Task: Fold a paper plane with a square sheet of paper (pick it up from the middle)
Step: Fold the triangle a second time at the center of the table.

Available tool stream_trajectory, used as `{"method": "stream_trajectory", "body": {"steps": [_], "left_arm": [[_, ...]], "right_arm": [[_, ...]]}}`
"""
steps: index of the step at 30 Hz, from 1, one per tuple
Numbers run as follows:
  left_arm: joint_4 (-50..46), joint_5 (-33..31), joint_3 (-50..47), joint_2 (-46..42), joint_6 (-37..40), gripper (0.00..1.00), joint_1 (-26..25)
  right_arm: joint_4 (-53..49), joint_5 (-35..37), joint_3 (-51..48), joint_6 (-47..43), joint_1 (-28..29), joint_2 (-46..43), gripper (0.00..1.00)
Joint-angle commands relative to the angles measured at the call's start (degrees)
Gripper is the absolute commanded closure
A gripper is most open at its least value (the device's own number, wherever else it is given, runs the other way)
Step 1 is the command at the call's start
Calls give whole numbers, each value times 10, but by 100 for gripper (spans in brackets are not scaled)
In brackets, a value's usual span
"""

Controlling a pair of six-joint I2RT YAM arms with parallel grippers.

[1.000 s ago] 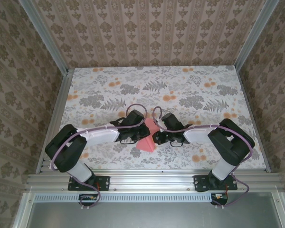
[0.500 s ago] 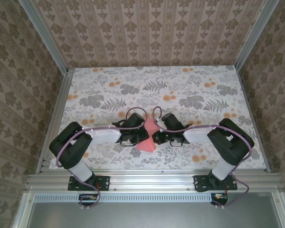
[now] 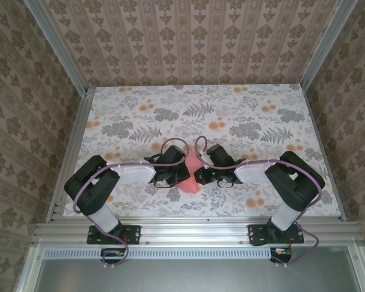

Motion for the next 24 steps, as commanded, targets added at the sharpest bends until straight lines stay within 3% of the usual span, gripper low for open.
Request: {"method": "stream_trajectory", "body": {"steps": [1, 6, 9, 17, 24], "left_arm": [[-64, -28, -6, 2, 4, 89, -2], [-60, -27, -10, 2, 3, 89, -5], [-59, -26, -9, 0, 6, 89, -10], [-67, -29, -1, -1, 16, 89, -15], [-71, -27, 2, 0, 23, 89, -15]], "right_arm": [[-71, 22, 8, 13, -3, -24, 81], [-89, 23, 2, 49, -4, -120, 68], [-91, 4, -11, 80, -3, -152, 65], [8, -96, -51, 179, 25, -115, 81], [15, -109, -29, 206, 38, -70, 84]]}}
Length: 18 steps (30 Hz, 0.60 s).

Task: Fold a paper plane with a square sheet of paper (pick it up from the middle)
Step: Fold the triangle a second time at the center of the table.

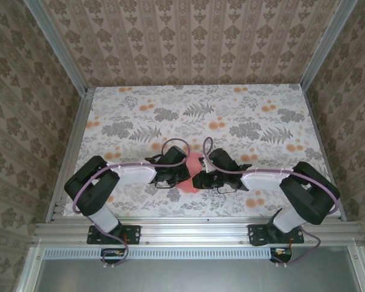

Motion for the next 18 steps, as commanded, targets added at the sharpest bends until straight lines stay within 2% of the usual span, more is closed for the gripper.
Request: {"method": "stream_trajectory", "body": {"steps": [1, 18], "left_arm": [[-61, -10, -1, 1, 17, 89, -4], [-64, -12, -5, 4, 17, 89, -6]], "right_arm": [[10, -24, 20, 25, 5, 22, 84], [-32, -26, 20, 20, 6, 80, 84]]}}
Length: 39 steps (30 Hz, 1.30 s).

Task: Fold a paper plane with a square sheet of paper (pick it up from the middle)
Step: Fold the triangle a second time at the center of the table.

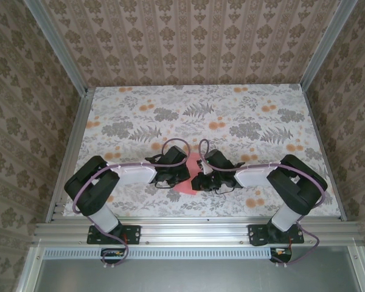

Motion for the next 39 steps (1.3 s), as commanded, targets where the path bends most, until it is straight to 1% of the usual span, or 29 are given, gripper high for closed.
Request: {"method": "stream_trajectory", "body": {"steps": [1, 7, 12, 17, 22, 28, 33, 39], "left_arm": [[-58, -11, -8, 3, 14, 89, -5], [-57, -13, -13, 4, 10, 89, -5], [-61, -17, -15, 4, 9, 89, -6], [-63, -19, -16, 5, 9, 89, -6], [-65, -21, -15, 4, 8, 89, -6], [-66, -22, -15, 4, 10, 89, -7], [-66, -23, -16, 5, 9, 90, -7], [-66, -22, -19, 3, 9, 90, -7]], "right_arm": [[-11, -18, -6, 9, 4, 15, 84], [-8, -17, -3, 10, 4, 33, 84], [-34, -19, 6, 5, 4, -2, 84], [-27, -48, 5, 11, 5, -28, 84], [-13, -54, -2, 20, 9, -7, 83], [-77, -9, 4, -3, 15, 21, 84], [-84, -14, -3, -10, 15, 33, 84], [-97, -29, 9, -2, 15, -13, 84]]}}
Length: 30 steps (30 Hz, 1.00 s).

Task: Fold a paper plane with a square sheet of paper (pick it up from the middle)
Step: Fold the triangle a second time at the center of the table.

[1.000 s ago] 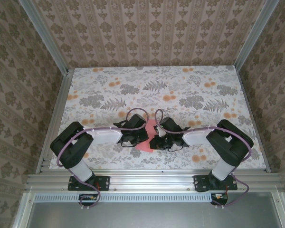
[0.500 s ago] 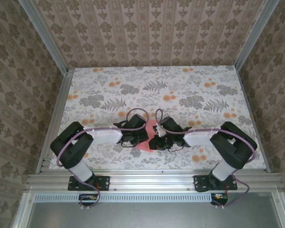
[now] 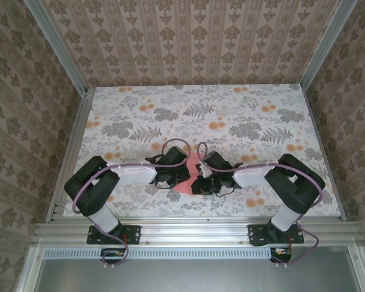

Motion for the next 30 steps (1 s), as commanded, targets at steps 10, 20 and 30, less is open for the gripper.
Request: {"method": "stream_trajectory", "body": {"steps": [10, 20, 30], "left_arm": [[-64, -15, -18, 5, 10, 90, -4], [-68, -15, -19, 1, 11, 90, -4], [-70, -18, -14, -3, 13, 89, -4]], "right_arm": [[-97, 23, 13, -6, 5, 35, 84], [-111, 24, 45, 11, 3, -57, 84], [-8, 9, 41, 78, 3, -6, 84]]}}
